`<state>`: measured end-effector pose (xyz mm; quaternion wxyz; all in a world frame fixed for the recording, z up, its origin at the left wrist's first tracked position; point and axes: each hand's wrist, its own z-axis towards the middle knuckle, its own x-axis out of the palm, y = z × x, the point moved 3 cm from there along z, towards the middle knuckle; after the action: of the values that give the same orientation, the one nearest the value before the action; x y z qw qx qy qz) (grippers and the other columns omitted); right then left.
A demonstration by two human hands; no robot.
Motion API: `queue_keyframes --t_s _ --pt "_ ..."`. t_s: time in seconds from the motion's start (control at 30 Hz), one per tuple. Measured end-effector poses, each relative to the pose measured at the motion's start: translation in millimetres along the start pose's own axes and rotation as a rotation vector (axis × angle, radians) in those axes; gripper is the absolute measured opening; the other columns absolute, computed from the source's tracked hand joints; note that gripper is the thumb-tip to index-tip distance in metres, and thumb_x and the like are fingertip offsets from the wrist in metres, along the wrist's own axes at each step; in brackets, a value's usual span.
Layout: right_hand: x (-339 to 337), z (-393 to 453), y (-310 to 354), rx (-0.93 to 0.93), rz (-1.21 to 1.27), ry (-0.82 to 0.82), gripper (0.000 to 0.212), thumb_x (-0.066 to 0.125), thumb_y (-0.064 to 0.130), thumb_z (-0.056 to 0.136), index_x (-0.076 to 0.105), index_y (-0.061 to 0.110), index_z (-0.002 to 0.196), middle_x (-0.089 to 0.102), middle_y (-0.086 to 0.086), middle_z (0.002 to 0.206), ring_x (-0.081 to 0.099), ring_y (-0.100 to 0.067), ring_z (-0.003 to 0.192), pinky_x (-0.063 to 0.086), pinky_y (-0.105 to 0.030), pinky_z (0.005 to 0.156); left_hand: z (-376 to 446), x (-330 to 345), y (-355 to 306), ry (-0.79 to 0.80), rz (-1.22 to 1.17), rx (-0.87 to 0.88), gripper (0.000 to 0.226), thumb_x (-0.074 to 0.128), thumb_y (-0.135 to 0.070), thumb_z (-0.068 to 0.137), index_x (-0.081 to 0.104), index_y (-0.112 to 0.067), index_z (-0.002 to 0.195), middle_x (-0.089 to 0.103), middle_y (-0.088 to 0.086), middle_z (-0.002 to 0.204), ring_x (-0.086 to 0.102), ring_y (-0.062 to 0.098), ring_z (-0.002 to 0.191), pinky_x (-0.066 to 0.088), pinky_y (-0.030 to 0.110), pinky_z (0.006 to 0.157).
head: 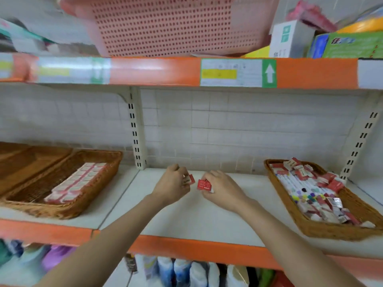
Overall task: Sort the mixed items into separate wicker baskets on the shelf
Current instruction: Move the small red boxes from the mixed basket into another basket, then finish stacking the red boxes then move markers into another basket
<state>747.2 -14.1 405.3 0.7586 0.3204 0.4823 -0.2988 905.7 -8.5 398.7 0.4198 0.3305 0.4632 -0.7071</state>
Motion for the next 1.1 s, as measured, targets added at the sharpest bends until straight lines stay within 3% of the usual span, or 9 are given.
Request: queue_keyframes --t_s 0.43,0.77,0.93,1.1 --pt "69 73 172 -0.1 0.105 0.042 0.027 0.054 0.033 0.094 0.058 0.016 0.115 0.056 0.0 0.112 0.046 -0.017 0.109 0.04 -0.032 0.091 -72 -102 160 -0.064 0.049 -0.075 0.032 0.066 -0.024 0.086 0.06 -0.008 0.113 0.043 0.001 0.104 0.049 0.019 0.101 0.036 0.023 0.08" --pt "91 151 226 -0.225 0.117 0.04 0.03 0.054 0.033 0.094 0.057 0.016 0.118 0.054 0.0 0.115 0.043 -0.017 0.113 0.036 -0.031 0.09 -69 -155 244 -0.153 0.136 -0.244 0.031 0.066 -0.026 0.085 0.06 -0.01 0.111 0.047 0.001 0.101 0.05 0.02 0.098 0.04 0.025 0.081" --pt "107 182 241 -0.246 0.066 0.092 0.034 0.051 0.035 0.095 0.054 0.015 0.123 0.052 -0.001 0.116 0.042 -0.019 0.113 0.037 -0.034 0.094 -66 -167 277 -0.068 0.198 -0.308 0.03 0.067 -0.032 0.087 0.063 -0.014 0.11 0.05 -0.002 0.102 0.05 0.017 0.105 0.042 0.025 0.086" --pt "125 200 252 -0.254 0.039 0.118 0.038 0.053 0.033 0.094 0.05 0.02 0.129 0.052 0.003 0.125 0.041 -0.017 0.115 0.035 -0.034 0.099 -60 -169 300 0.017 0.204 -0.279 0.026 0.067 -0.032 0.086 0.065 -0.016 0.107 0.048 -0.007 0.101 0.05 0.013 0.099 0.042 0.023 0.082"
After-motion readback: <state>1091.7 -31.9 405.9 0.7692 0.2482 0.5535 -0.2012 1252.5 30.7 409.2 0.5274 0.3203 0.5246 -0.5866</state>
